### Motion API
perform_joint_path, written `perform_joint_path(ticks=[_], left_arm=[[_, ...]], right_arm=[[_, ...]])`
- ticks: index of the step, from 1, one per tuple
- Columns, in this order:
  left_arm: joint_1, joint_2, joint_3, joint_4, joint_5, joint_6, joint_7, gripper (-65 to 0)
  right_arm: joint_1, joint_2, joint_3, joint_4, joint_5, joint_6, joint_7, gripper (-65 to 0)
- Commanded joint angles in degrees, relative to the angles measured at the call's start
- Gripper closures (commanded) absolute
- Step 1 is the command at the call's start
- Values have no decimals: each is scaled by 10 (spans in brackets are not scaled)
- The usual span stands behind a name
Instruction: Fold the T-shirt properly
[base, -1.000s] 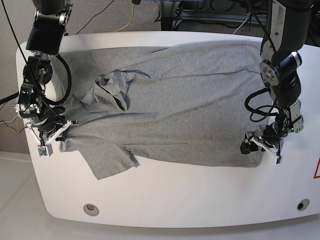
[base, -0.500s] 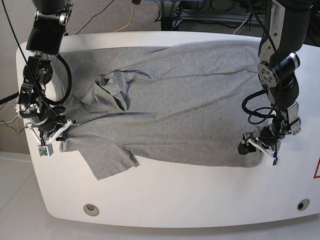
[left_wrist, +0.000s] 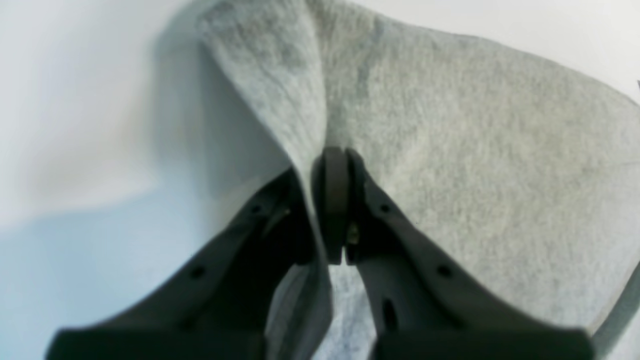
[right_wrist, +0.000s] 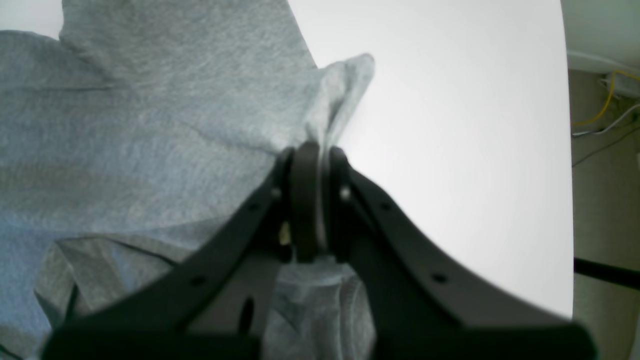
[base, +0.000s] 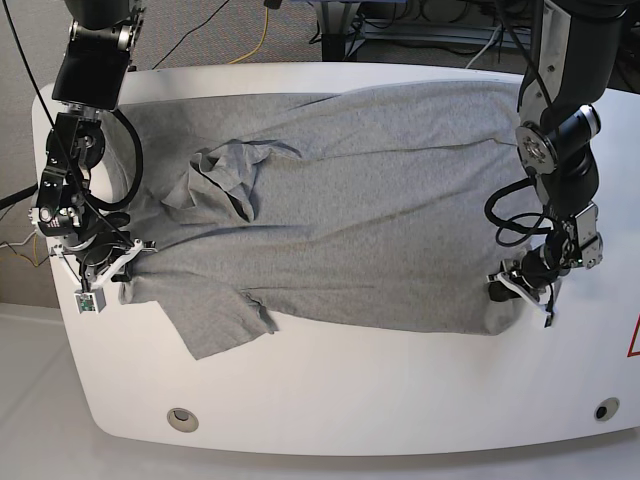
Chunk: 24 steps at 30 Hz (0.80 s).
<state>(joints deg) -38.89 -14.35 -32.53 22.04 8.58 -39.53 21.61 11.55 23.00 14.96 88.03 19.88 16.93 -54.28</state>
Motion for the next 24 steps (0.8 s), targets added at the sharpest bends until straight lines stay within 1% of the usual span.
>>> perform_joint_path(ticks=[1, 5, 13, 17, 24], left_arm=[[-19, -7, 1, 9, -10, -5, -7, -27], [-19, -23, 1, 9, -10, -5, 5, -27], [-22, -28, 1, 10, -10, -5, 22, -27], [-24, -44, 1, 10, -10, -5, 36, -27], [-33, -49, 1, 10, -11, -5, 64, -27]], right_arm=[[13, 10, 4, 10, 6, 1, 11, -44], [13, 10, 4, 10, 6, 1, 11, -43], [13, 10, 5, 10, 6, 1, 11, -43], [13, 10, 6, 10, 6, 1, 11, -43], [2, 9, 7, 12, 6, 1, 11, -43]])
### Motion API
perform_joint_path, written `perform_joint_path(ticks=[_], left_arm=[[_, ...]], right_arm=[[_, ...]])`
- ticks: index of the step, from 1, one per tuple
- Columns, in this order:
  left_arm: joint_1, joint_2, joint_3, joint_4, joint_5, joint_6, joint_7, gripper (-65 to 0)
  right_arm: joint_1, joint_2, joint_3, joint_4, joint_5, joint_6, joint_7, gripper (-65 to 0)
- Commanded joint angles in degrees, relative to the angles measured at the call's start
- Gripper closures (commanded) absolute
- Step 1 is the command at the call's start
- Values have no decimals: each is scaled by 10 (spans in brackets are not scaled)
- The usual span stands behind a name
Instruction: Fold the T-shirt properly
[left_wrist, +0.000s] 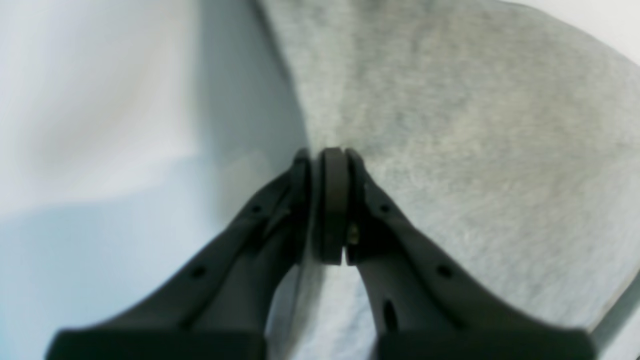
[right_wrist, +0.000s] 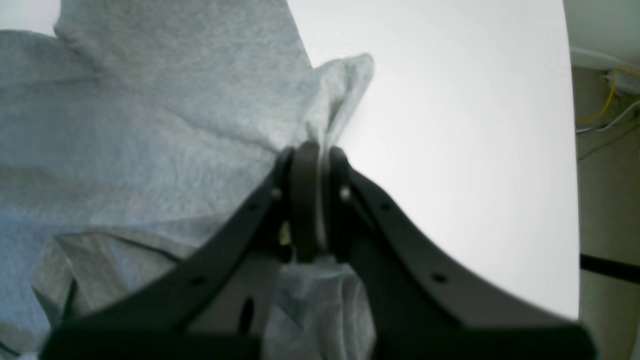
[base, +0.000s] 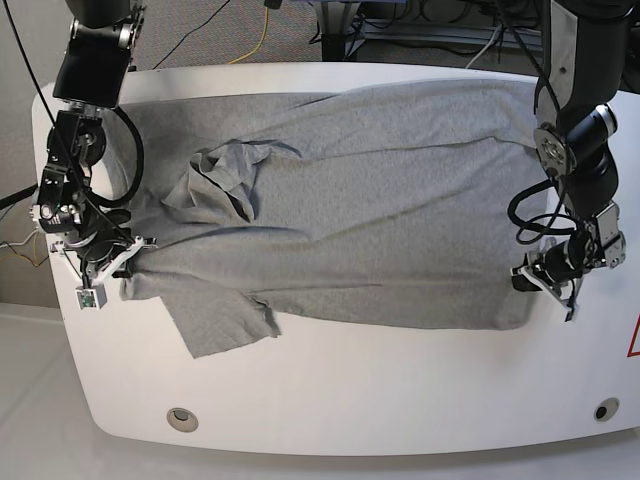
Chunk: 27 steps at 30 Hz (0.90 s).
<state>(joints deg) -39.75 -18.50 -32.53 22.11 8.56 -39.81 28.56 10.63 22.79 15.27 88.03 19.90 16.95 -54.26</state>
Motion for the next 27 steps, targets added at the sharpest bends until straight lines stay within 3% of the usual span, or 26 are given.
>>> perform_joint_path(ticks=[1, 17, 24, 27], left_arm=[[-26, -8, 1, 10, -10, -2, -2, -27], [-36, -22, 1, 12, -10, -2, 67, -27], [-23, -15, 0, 122, -10, -2, 154, -27], [-2, 5, 1, 178, -10, -2, 198, -27]], right_arm=[[10, 11, 4, 12, 5, 1, 11, -43], [7, 11, 5, 12, 6, 0, 11, -43], [7, 10, 5, 12, 7, 0, 11, -43], [7, 10, 5, 12, 8, 0, 11, -43]])
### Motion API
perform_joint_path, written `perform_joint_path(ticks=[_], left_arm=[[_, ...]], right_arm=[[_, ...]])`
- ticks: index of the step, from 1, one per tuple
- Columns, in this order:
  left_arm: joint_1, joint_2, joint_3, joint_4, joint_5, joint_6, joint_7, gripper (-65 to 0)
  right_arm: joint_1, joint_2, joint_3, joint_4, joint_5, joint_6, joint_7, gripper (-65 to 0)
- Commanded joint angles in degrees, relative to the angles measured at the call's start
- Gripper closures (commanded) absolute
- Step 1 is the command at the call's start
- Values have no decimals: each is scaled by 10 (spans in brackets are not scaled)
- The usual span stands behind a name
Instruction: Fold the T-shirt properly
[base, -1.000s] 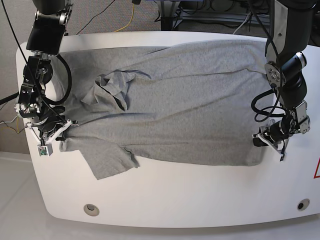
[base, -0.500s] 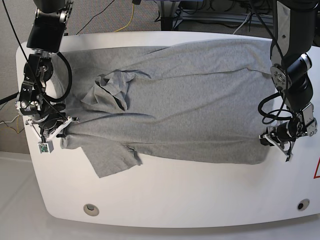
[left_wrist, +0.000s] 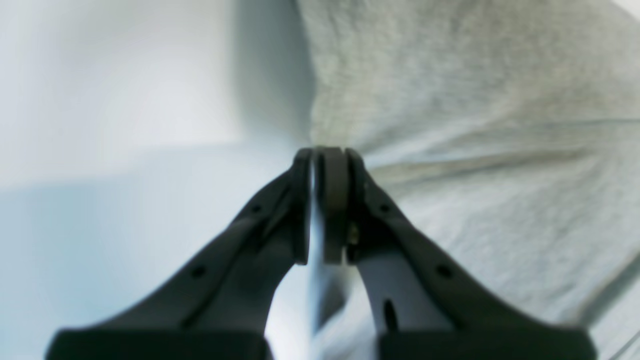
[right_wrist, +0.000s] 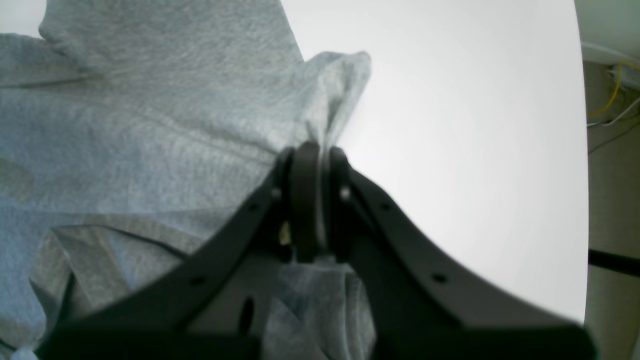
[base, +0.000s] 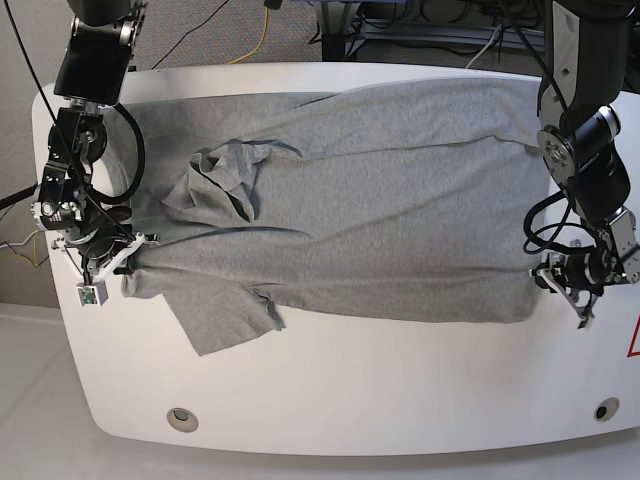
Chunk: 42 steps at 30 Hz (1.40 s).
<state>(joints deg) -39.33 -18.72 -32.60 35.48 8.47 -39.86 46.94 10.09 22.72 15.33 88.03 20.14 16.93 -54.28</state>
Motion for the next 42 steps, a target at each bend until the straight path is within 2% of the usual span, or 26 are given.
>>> perform_joint_path(ticks=[1, 9, 16, 21, 26, 29, 35, 37, 42], left_arm=[[0, 14, 3, 73, -9, -1, 30, -27], [49, 51, 28, 254, -8, -1, 119, -27], [87, 72, 43, 344, -7, -1, 125, -27], [88, 61, 42, 347, -6, -1, 105, -27], [88, 43, 44, 318, -6, -1, 19, -35], [85, 28, 49, 276, -6, -1, -31, -95], [53, 13, 86, 179, -7, -1, -113, -367], [48, 13, 93, 150, -7, -1, -139, -437], [45, 14, 96, 104, -7, -1, -208, -544]], right_arm=[[12, 11, 4, 12, 6, 0, 11, -43], [12, -4, 4, 12, 3, 0, 11, -43], [12, -5, 4, 12, 3, 0, 11, -43], [12, -5, 3, 12, 3, 0, 11, -43], [12, -5, 3, 12, 4, 0, 11, -43], [12, -5, 2, 12, 4, 0, 11, -43], [12, -5, 2, 12, 4, 0, 11, -43], [12, -5, 2, 12, 4, 0, 11, -43], [12, -5, 2, 12, 4, 0, 11, -43]])
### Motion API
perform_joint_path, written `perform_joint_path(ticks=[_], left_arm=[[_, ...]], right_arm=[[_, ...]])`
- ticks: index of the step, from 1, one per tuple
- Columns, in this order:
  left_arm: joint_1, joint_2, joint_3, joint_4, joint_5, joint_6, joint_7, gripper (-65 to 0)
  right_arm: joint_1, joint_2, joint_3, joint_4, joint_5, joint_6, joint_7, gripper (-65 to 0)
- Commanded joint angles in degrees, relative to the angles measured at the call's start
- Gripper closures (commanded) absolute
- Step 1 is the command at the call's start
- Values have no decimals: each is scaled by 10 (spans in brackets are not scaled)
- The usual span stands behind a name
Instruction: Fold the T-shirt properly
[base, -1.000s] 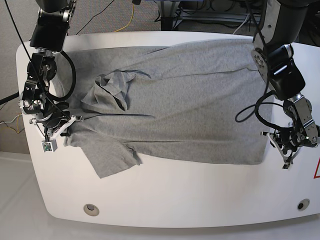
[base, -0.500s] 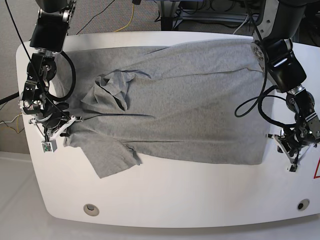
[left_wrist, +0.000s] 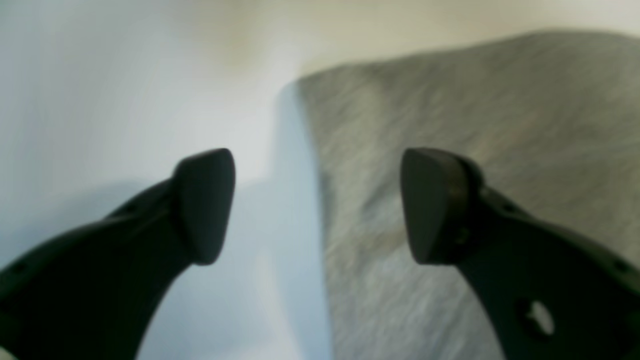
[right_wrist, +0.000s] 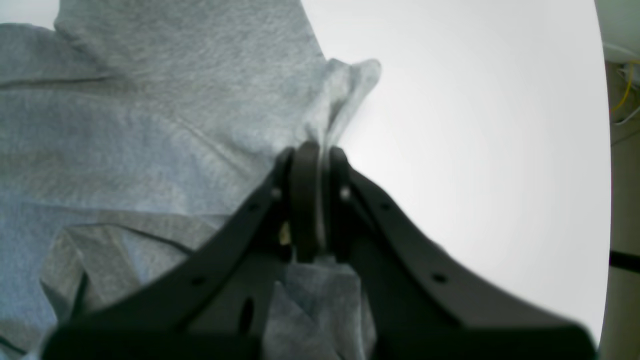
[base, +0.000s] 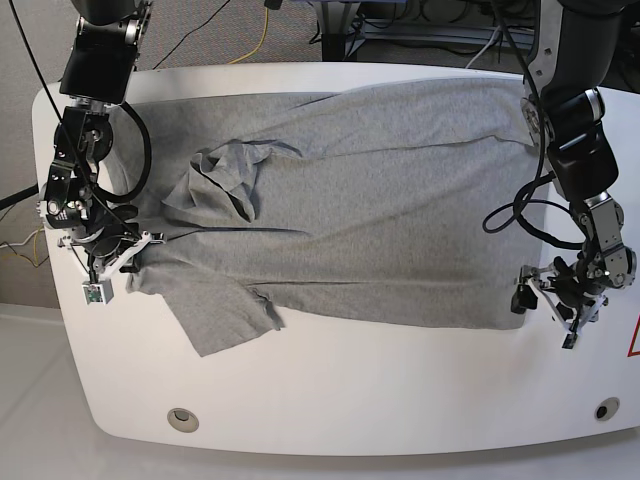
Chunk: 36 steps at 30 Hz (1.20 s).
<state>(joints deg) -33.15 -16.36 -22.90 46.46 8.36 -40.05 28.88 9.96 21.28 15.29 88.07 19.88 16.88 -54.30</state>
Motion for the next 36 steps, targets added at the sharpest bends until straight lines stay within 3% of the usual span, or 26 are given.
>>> perform_joint_path(ticks=[1, 11, 19, 26, 36], left_arm=[[-17, -10, -1, -14, -5, 1, -40, -558], [-33, -9, -1, -118, -5, 1, -132, -612], [-36, -9, -1, -186, -5, 60, -209, -614], [-43, -5, -1, -215, -5, 67, -230, -614], [-46, 28, 18, -229, -5, 68, -232, -615]], right_arm=[[13, 9, 2, 12, 6, 0, 12, -43], [5, 11, 3, 12, 6, 0, 12, -43], [4, 13, 3, 12, 6, 0, 12, -43], [6, 13, 4, 12, 6, 0, 12, -43], [5, 12, 4, 12, 6, 0, 12, -43]])
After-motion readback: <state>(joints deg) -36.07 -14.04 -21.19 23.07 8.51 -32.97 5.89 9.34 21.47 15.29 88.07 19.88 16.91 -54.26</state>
